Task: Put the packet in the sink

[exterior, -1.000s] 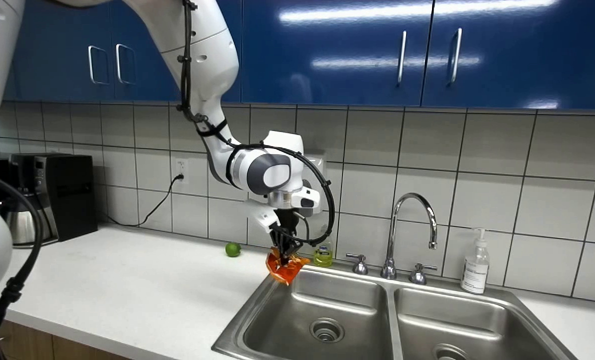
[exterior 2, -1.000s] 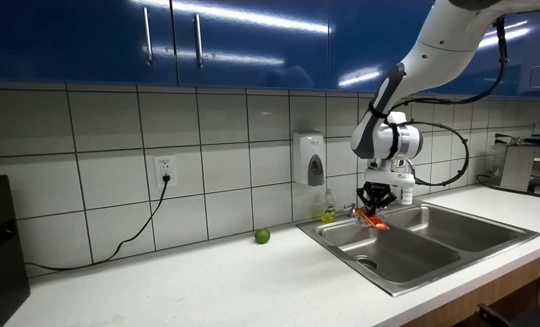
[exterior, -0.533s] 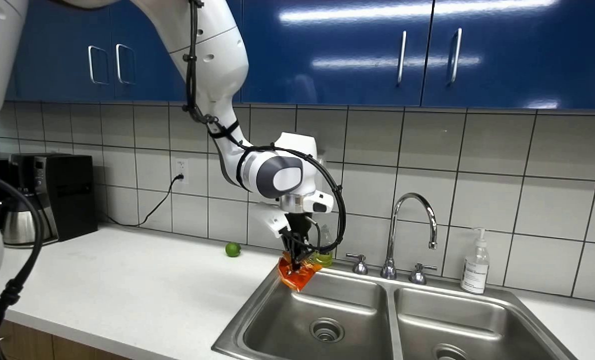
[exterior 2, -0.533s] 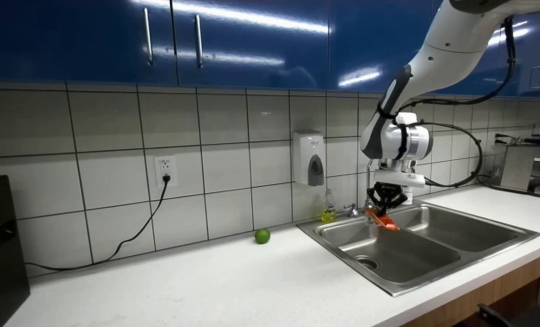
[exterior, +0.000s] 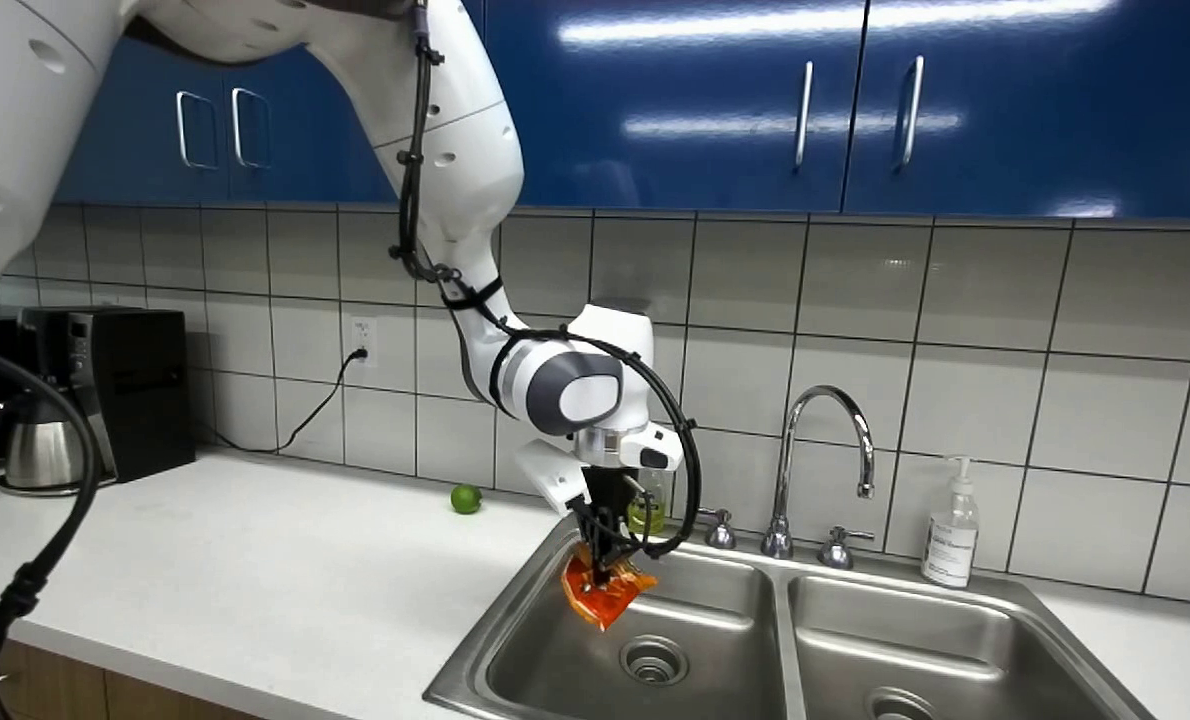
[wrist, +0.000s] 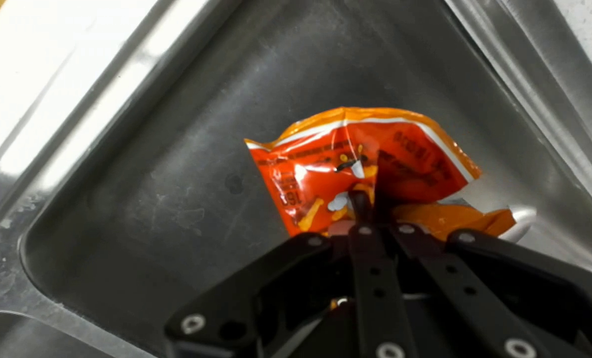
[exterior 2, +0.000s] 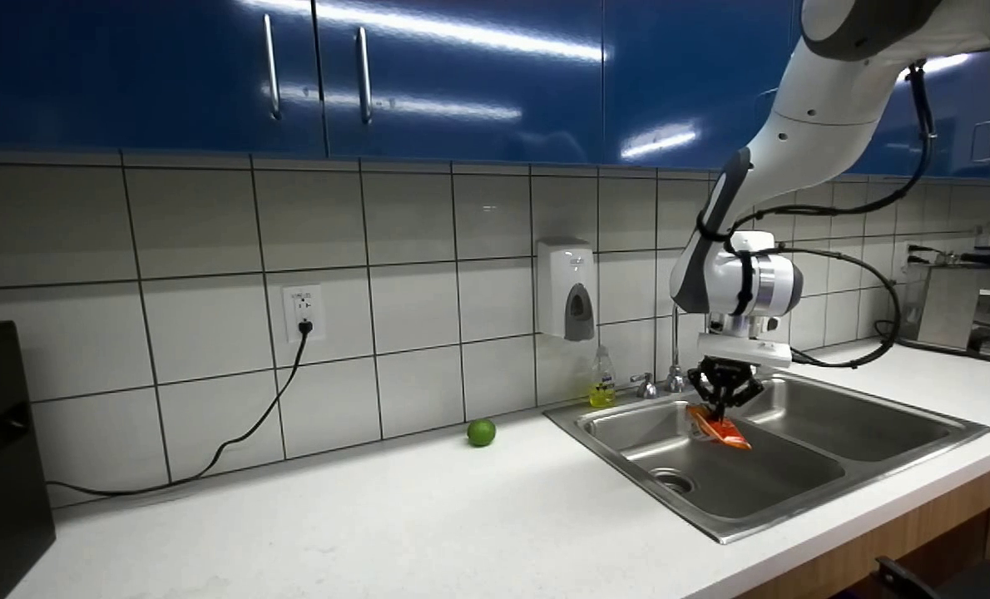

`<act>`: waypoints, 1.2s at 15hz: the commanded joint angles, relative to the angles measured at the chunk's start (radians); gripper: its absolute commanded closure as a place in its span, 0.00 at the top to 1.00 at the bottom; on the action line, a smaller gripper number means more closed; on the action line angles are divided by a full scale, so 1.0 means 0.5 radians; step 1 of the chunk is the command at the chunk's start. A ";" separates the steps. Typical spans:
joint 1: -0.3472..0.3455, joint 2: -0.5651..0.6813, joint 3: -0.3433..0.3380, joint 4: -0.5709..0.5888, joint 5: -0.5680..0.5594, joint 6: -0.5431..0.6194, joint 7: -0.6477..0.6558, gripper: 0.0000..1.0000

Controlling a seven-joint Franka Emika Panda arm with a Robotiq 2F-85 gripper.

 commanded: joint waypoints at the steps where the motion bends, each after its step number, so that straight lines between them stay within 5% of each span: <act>1: -0.071 0.163 0.022 0.144 0.055 0.012 -0.042 0.00; 14: -0.117 0.708 0.028 0.644 0.018 0.020 0.032 0.00; 18: -0.099 0.728 0.018 0.634 -0.008 0.022 0.017 0.01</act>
